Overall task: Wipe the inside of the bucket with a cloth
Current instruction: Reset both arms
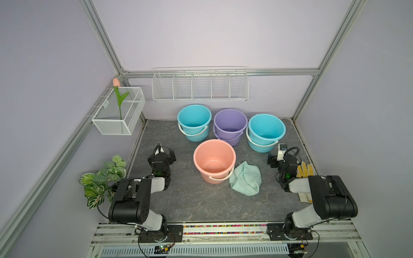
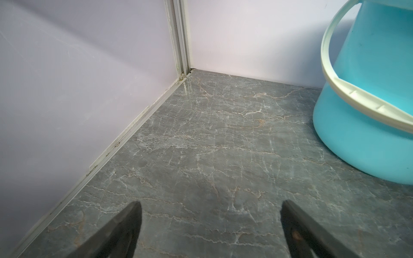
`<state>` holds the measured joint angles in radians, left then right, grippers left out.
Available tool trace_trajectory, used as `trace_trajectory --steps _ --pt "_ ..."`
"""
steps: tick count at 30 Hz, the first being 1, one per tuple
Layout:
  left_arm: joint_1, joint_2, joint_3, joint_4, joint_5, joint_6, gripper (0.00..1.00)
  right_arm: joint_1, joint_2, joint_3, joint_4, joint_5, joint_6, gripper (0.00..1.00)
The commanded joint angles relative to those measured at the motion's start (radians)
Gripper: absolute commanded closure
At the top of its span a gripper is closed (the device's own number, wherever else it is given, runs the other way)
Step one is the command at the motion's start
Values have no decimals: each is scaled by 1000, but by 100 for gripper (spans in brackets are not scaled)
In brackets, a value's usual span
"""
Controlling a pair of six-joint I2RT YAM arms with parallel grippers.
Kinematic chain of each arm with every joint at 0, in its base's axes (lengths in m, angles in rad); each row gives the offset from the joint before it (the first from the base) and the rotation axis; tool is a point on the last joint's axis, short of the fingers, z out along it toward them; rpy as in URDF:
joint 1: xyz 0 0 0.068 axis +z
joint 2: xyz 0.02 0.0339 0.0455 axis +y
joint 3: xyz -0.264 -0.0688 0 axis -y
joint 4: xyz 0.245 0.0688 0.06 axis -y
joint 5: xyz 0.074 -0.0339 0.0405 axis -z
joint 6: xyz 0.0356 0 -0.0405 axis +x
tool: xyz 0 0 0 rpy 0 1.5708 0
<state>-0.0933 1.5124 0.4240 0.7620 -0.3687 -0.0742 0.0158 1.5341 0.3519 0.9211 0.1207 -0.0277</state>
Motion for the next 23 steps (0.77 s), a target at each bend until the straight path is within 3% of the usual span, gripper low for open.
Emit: trace_trajectory --steps 1,23 --pt "5 0 2 14 4 11 2 -6 4 16 -12 -27 -17 11" --pt "5 0 2 13 5 12 2 -2 -2 12 -16 -18 -20 11"
